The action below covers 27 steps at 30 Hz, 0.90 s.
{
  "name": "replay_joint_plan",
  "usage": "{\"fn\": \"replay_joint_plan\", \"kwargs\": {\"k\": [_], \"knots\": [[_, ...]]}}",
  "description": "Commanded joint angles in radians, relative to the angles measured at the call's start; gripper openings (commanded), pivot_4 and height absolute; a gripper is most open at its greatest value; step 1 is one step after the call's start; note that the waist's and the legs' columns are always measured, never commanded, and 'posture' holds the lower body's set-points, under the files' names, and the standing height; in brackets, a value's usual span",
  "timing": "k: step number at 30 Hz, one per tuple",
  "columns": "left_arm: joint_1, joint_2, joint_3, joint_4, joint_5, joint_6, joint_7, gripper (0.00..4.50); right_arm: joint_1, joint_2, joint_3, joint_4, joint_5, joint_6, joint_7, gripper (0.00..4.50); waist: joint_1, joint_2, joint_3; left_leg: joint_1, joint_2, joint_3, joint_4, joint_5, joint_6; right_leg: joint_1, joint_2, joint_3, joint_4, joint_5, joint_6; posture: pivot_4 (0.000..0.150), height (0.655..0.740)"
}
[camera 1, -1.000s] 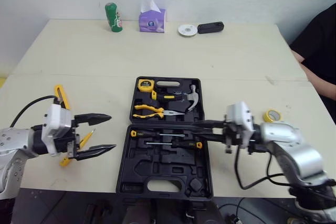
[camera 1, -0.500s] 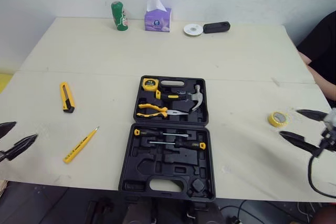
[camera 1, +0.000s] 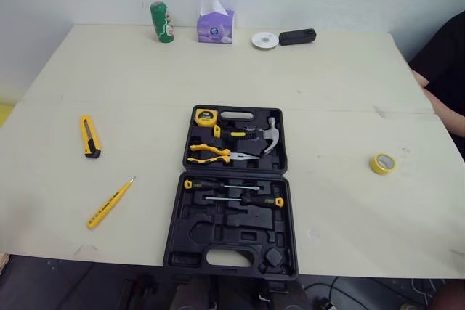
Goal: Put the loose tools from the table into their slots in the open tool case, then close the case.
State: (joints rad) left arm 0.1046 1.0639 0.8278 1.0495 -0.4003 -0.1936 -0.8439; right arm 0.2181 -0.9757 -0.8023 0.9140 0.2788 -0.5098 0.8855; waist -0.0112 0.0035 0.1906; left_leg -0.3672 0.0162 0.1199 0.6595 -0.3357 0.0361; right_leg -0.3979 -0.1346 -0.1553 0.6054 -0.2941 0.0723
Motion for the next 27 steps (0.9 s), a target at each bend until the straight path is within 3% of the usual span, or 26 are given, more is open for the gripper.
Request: {"fn": "replay_joint_plan", "kwargs": {"k": [1, 9, 18, 21, 27], "knots": [[-0.001, 0.025, 0.035, 0.057, -0.035, -0.025, -0.013, 4.50, 0.000, -0.034, -0.028, 0.083, 0.022, -0.071, -0.039, 4.45, -0.008, 0.000, 0.000, 0.001, 0.000, 0.000, 0.000, -0.001, 0.001, 0.000, 0.000, 0.000, 0.001, 0.000, 0.000, 0.150, 0.7400], [-0.032, 0.025, 0.021, 0.068, -0.048, -0.078, -0.073, 4.50, -0.092, -0.028, 0.032, 0.122, 0.048, -0.118, 0.045, 4.45, -0.025, 0.001, 0.000, 0.004, 0.000, 0.001, 0.000, 0.001, -0.001, 0.000, 0.000, 0.002, 0.005, -0.001, -0.001, 0.150, 0.7400], [-0.077, 0.036, 0.002, -0.064, -0.076, 0.001, -0.193, 4.50, -0.196, 0.054, 0.100, -0.056, 0.181, -0.010, 0.275, 4.45, -0.016, 0.001, 0.001, 0.006, 0.000, 0.002, 0.000, 0.001, -0.002, 0.002, -0.001, 0.002, 0.005, -0.001, -0.001, 0.150, 0.7400], [-0.052, 0.011, -0.006, -0.166, -0.098, 0.070, -0.243, 4.50, -0.214, 0.055, 0.131, -0.140, 0.190, 0.044, 0.296, 4.45, -0.016, 0.002, 0.001, 0.006, 0.000, 0.002, 0.000, 0.001, -0.002, 0.002, -0.001, 0.002, 0.006, -0.001, -0.001, 0.150, 0.7400], [0.133, -0.072, -0.042, -0.597, -0.154, 0.282, -0.326, 4.50, -0.249, 0.089, 0.213, -0.471, 0.276, 0.264, 0.304, 4.45, -0.020, 0.004, 0.002, 0.006, 0.000, 0.002, 0.000, 0.001, -0.002, 0.002, -0.001, 0.004, 0.006, -0.001, -0.001, 0.150, 0.7400]]}}
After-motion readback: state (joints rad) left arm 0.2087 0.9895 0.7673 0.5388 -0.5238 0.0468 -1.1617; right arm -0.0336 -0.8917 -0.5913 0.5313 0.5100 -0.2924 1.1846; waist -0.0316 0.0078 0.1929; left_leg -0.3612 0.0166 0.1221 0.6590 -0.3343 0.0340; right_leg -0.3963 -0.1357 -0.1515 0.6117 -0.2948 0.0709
